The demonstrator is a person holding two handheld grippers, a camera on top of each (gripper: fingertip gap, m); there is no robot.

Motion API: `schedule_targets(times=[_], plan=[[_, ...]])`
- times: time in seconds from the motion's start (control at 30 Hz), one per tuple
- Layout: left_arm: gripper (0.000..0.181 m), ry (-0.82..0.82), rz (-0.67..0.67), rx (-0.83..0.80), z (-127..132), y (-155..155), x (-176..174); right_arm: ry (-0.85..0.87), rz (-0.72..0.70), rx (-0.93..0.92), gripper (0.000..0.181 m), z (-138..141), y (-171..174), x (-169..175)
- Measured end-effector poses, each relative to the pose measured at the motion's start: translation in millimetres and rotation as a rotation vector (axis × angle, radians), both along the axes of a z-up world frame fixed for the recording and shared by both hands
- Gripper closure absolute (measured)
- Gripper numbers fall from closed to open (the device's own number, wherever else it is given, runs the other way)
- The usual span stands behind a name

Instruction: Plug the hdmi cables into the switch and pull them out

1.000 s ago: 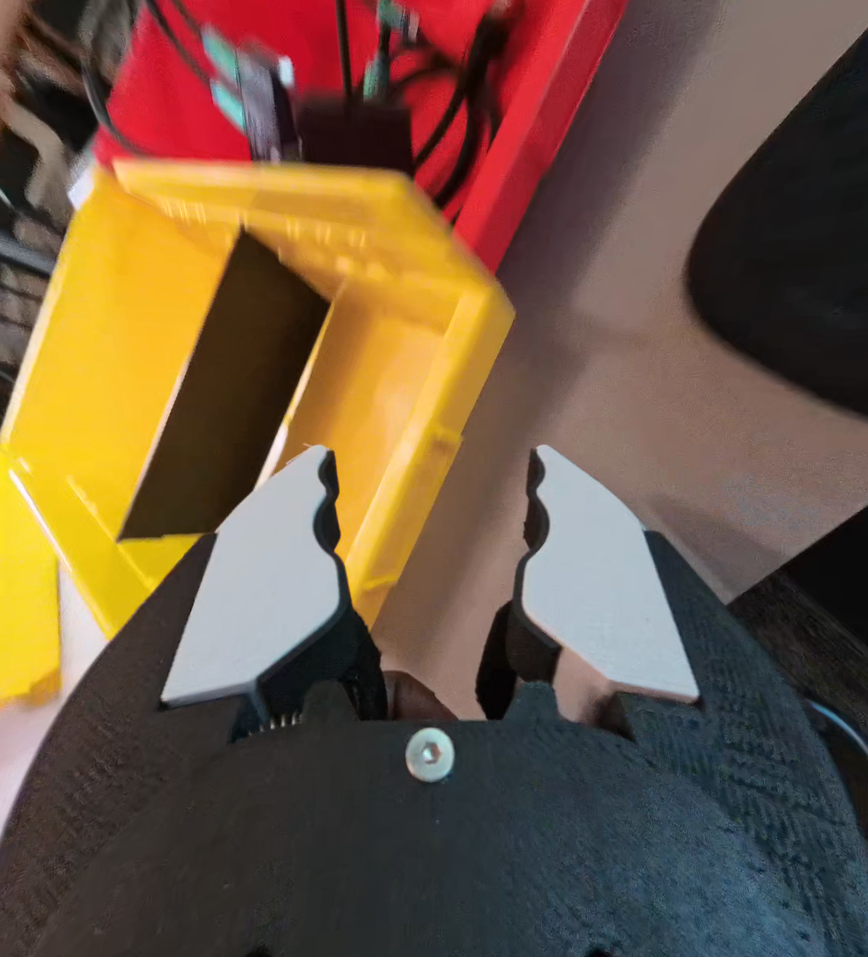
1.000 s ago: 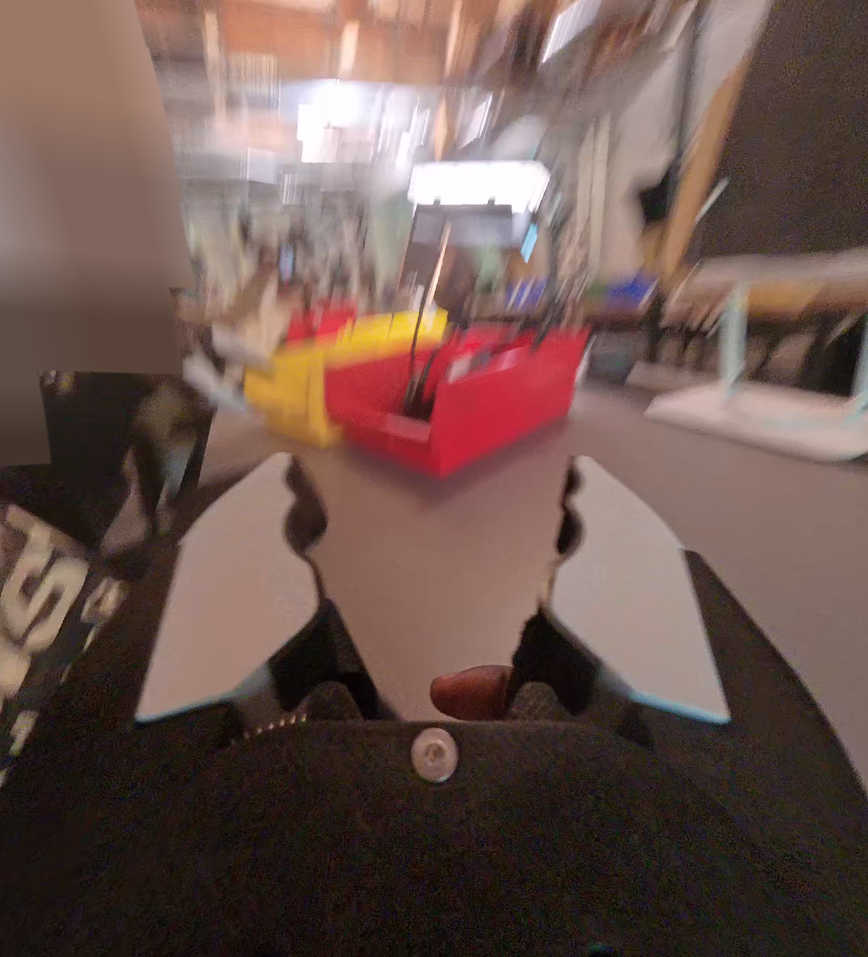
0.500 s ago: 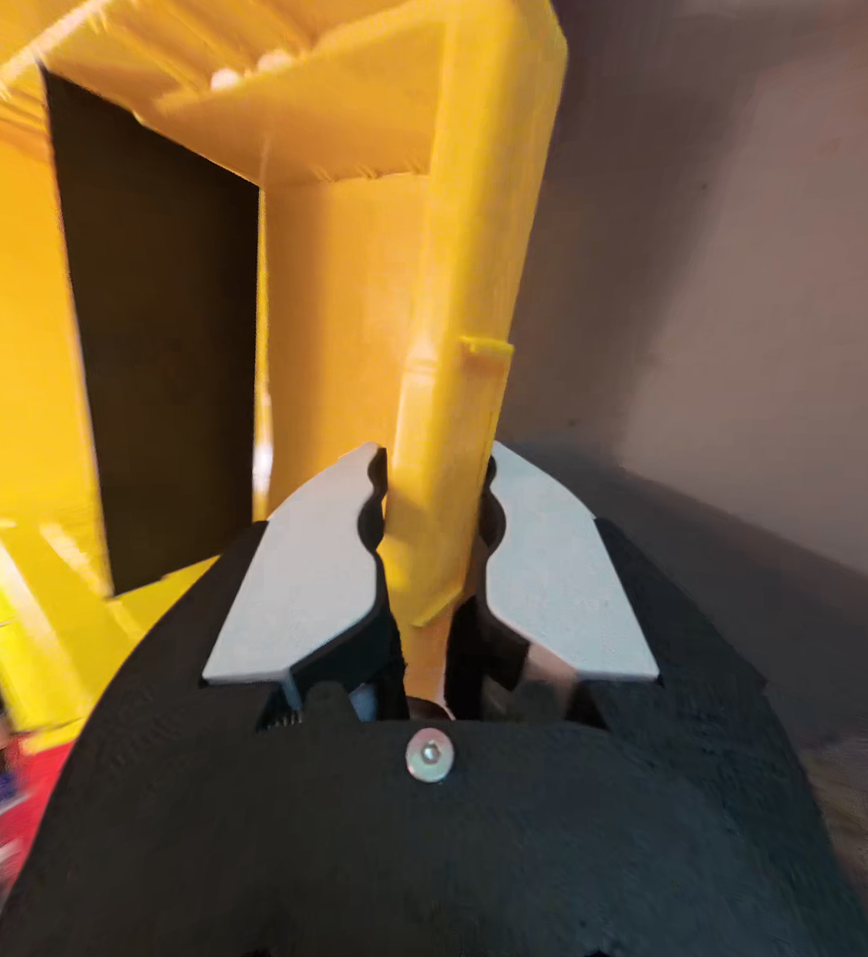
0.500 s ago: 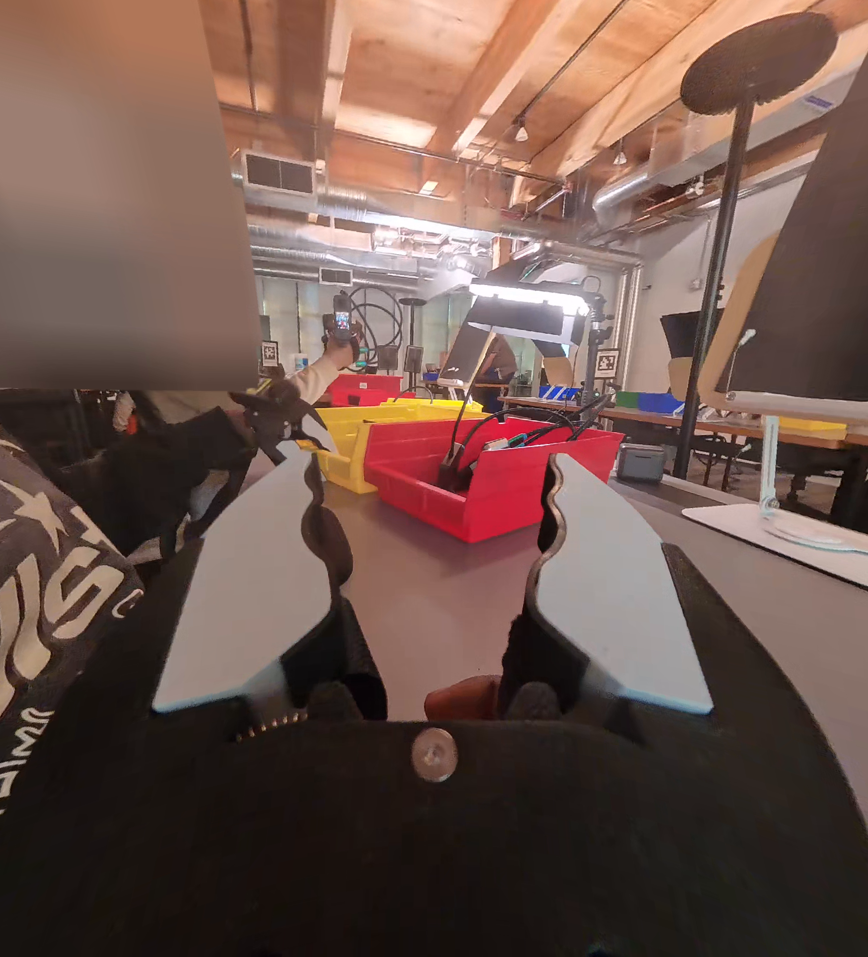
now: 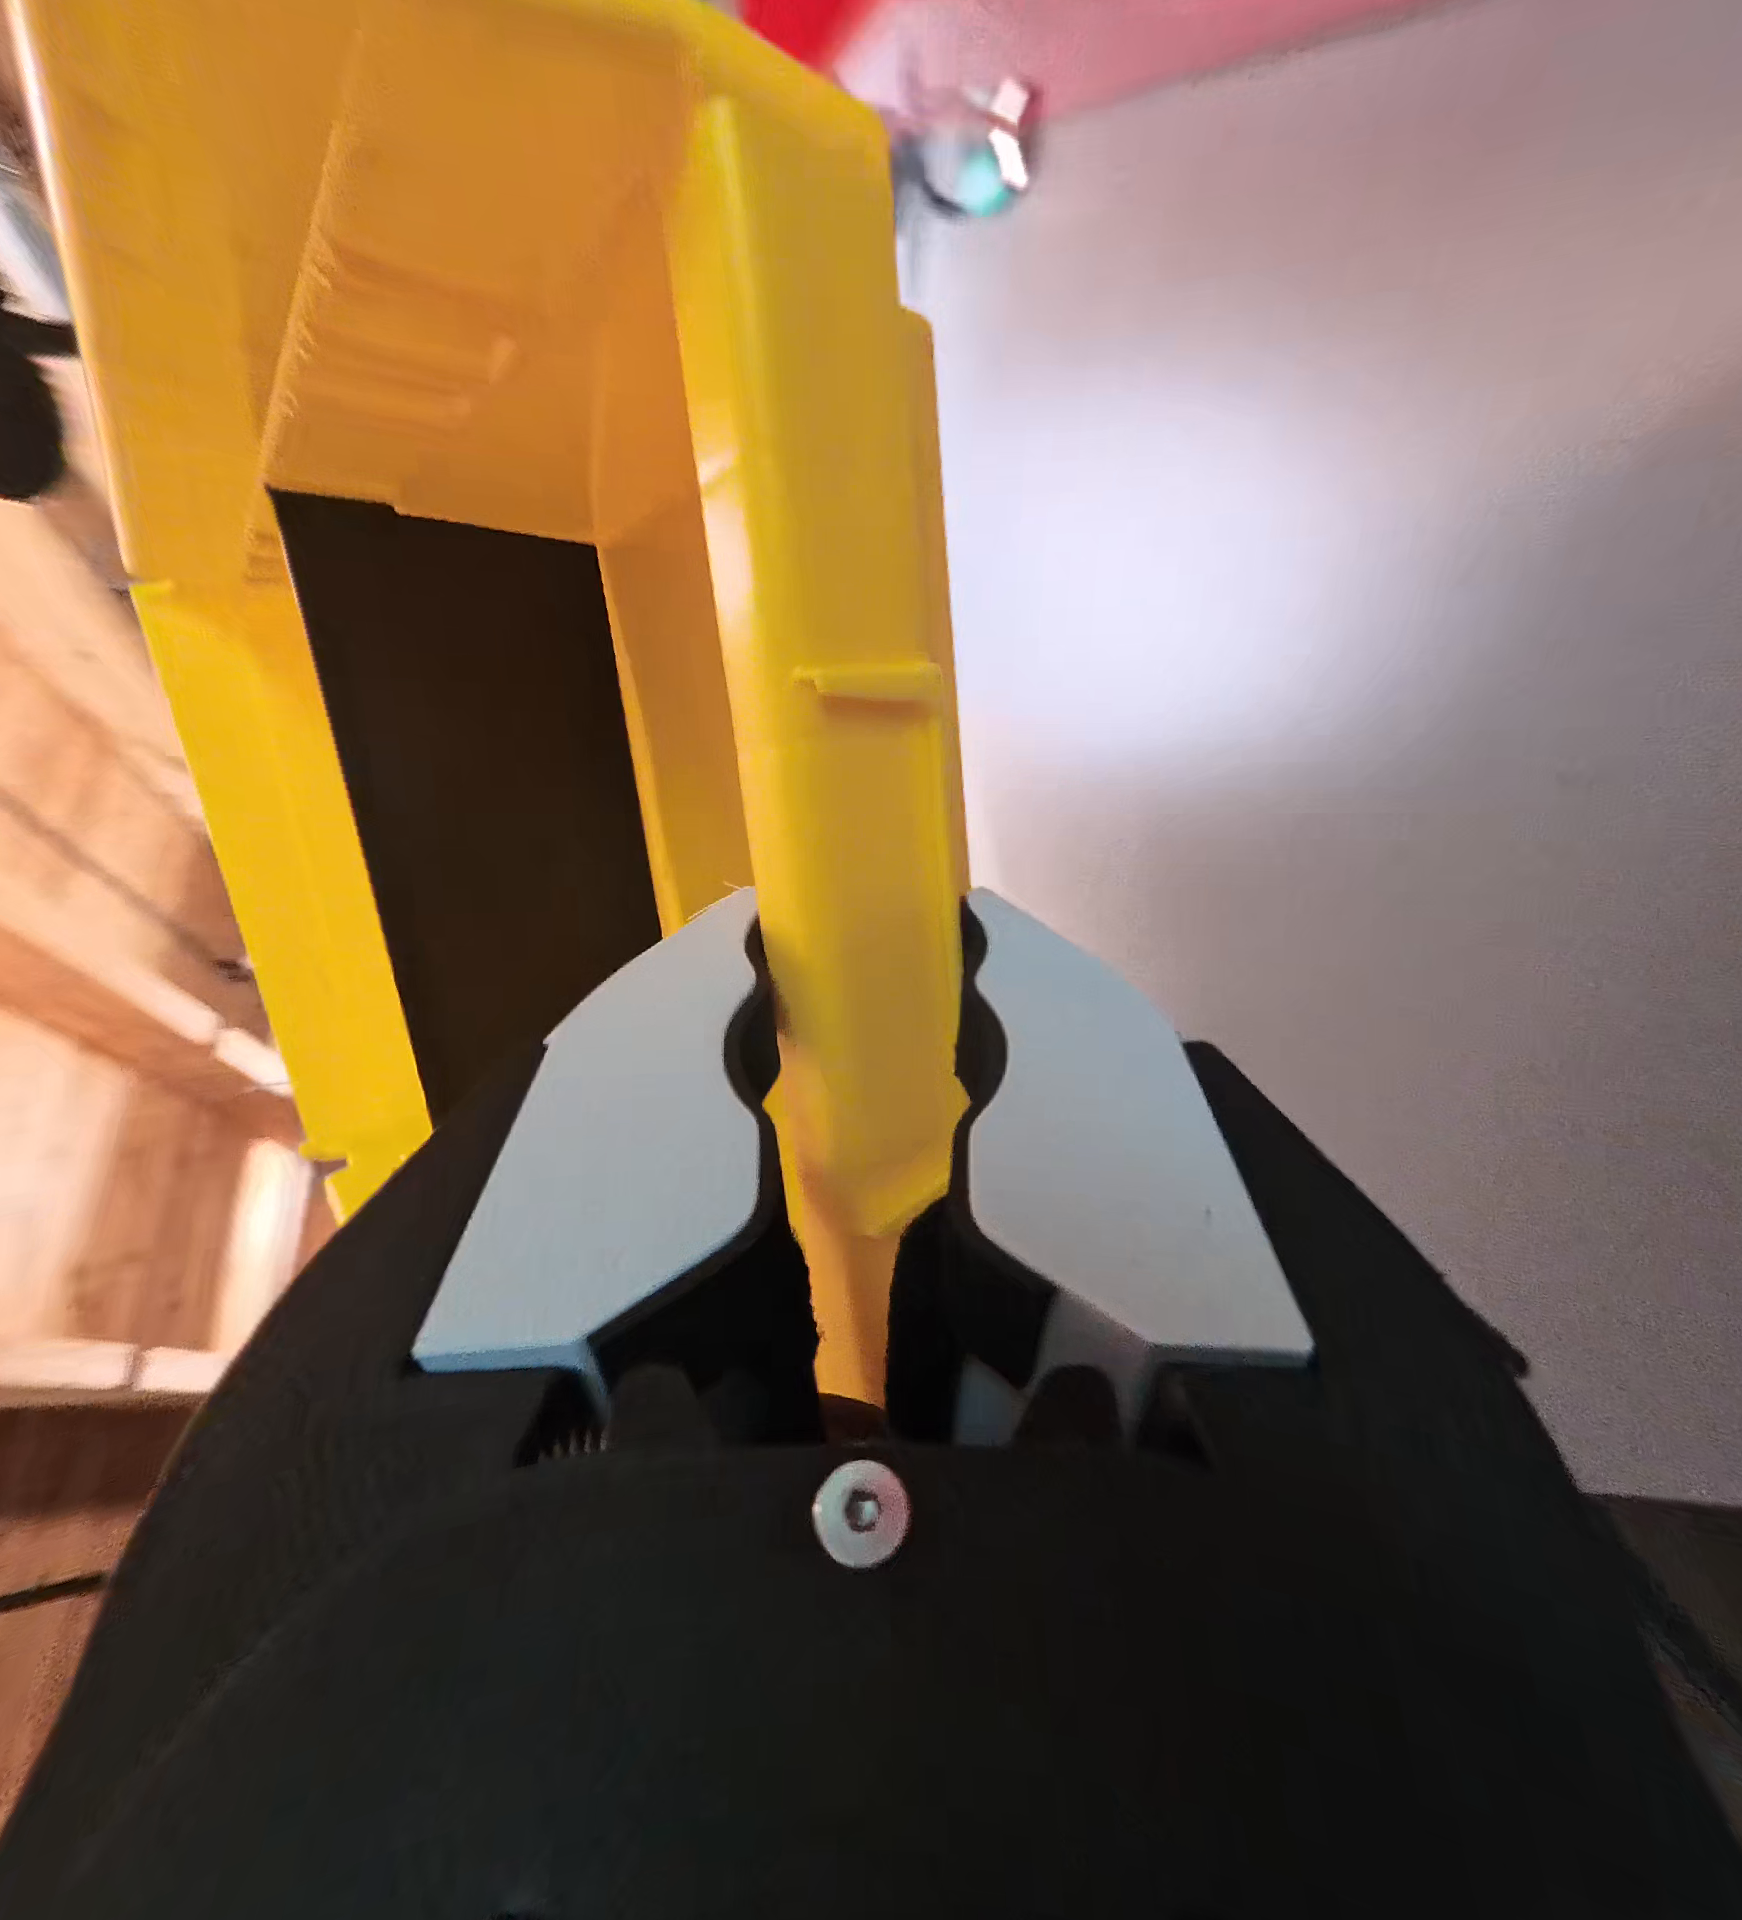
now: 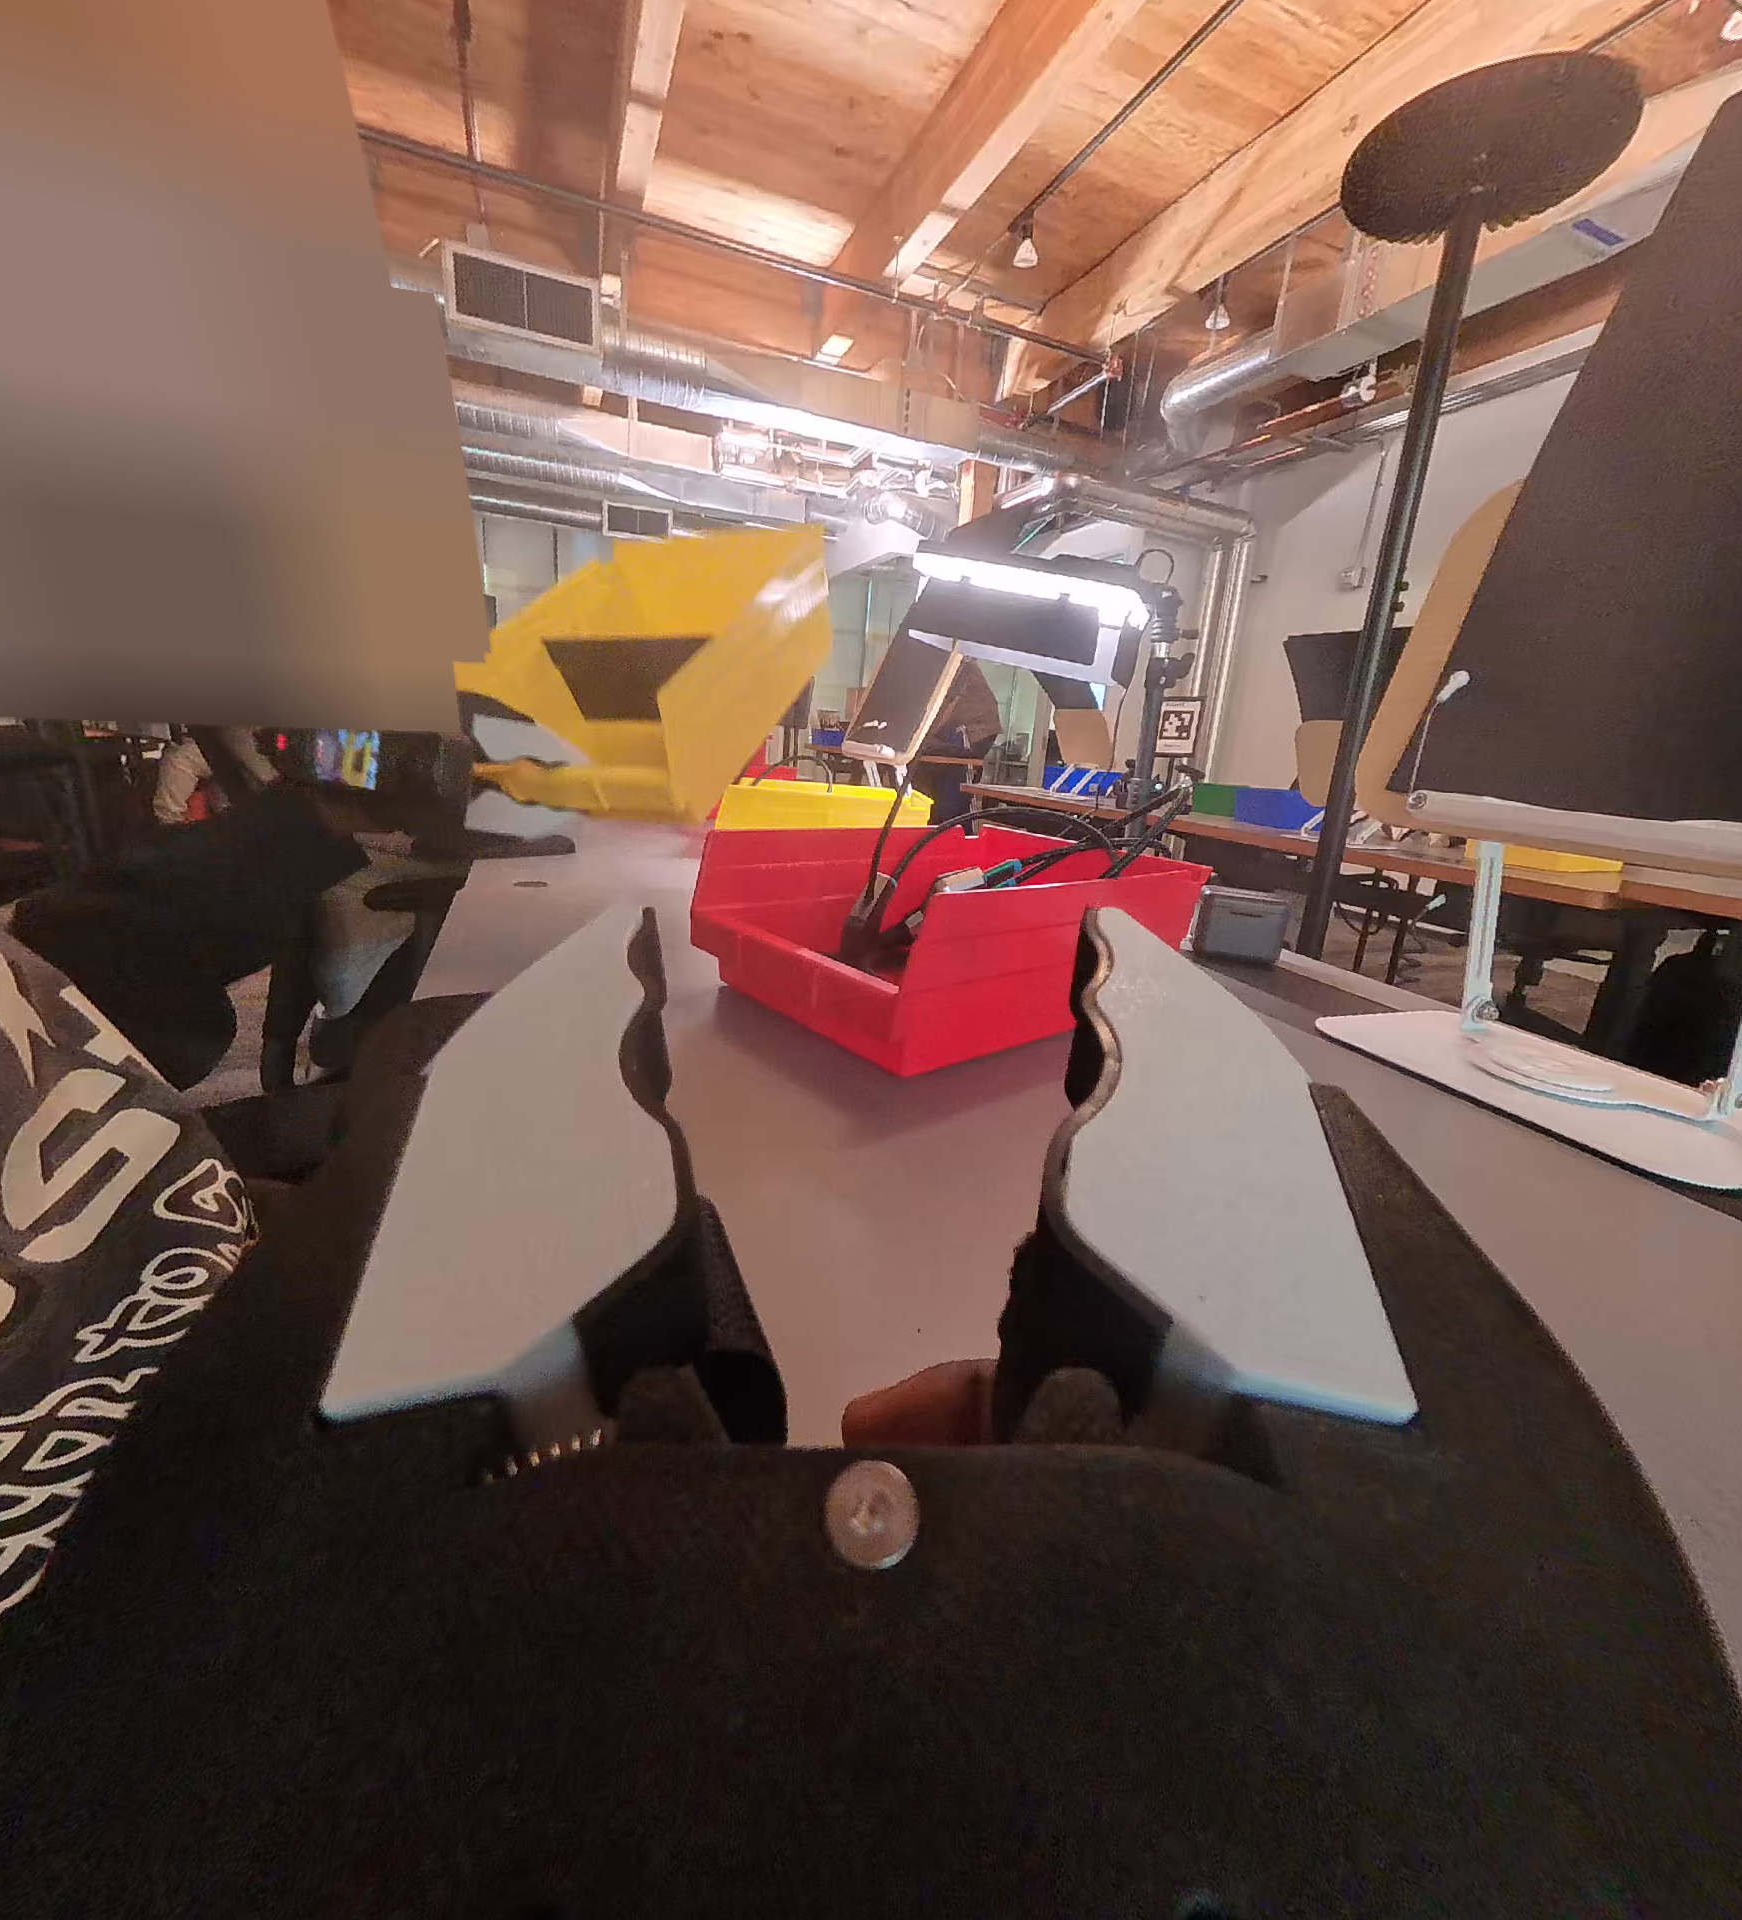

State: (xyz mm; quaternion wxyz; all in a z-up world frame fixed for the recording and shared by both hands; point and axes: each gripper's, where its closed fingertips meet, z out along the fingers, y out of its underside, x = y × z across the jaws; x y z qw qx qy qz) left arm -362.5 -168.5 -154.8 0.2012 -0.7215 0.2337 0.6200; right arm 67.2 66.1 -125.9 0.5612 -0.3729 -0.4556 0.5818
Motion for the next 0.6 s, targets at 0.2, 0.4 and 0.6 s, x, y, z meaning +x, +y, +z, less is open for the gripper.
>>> schedule_targets(times=[0.2, 0.4, 0.6], plan=[[0.151, 0.212, -0.197, 0.124, 60.5, 41.8, 73.4, -0.008, -0.028, 0.041, 0.105, -1.5, 1.0, -0.4], [0.151, 0.126, -0.505, 0.108, 58.7, 119.4, 170.4, -0.033, -0.123, 0.178, 0.109, -5.9, 4.4, -1.0], [0.151, -0.112, -0.711, -0.025, 9.3, 191.1, 255.5, -0.036, -0.216, 0.292, 0.113, -3.6, 7.4, 3.0]])
